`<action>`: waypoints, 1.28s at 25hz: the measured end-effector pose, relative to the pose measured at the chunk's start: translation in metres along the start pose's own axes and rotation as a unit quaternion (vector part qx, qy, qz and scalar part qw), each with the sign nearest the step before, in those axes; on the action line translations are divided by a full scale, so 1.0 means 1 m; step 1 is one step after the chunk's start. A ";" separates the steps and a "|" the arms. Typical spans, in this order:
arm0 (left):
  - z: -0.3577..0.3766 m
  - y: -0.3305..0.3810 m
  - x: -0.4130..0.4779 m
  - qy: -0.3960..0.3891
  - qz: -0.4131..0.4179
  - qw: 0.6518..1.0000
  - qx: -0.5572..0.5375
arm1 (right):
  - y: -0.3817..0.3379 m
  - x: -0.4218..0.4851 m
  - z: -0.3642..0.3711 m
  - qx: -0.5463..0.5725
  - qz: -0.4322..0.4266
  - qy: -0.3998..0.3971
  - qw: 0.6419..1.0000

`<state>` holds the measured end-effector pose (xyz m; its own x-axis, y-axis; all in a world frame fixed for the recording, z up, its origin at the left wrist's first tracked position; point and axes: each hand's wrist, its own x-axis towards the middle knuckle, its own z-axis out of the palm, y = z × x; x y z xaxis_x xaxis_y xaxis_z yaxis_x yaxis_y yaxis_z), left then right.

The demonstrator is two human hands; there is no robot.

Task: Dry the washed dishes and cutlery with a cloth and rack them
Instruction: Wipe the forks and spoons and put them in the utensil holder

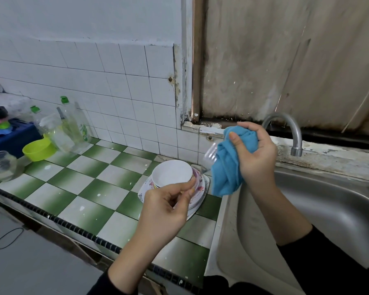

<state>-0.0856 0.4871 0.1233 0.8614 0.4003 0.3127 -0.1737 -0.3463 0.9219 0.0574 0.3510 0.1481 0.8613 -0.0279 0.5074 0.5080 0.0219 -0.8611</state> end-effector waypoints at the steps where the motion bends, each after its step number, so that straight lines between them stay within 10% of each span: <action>1: -0.001 -0.001 0.003 0.024 -0.010 0.999 -0.023 | -0.001 -0.004 0.000 0.024 0.014 0.003 1.000; 15: 0.033 0.007 -0.004 -0.045 -0.013 0.996 -0.070 | -0.015 -0.045 0.011 0.278 0.247 -0.128 0.920; 19: 0.011 0.018 0.012 -0.037 0.006 0.997 0.065 | -0.010 -0.036 0.005 0.208 0.171 -0.130 0.954; 32: 0.016 0.031 0.055 0.124 0.132 0.983 -0.037 | -0.020 -0.034 -0.004 0.107 0.089 -0.351 0.926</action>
<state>-0.0354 0.4847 0.1657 0.6403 0.5024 0.5810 -0.4176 -0.4071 0.8123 0.0179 0.3478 0.1481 0.6902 0.6494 0.3191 0.2827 0.1640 -0.9451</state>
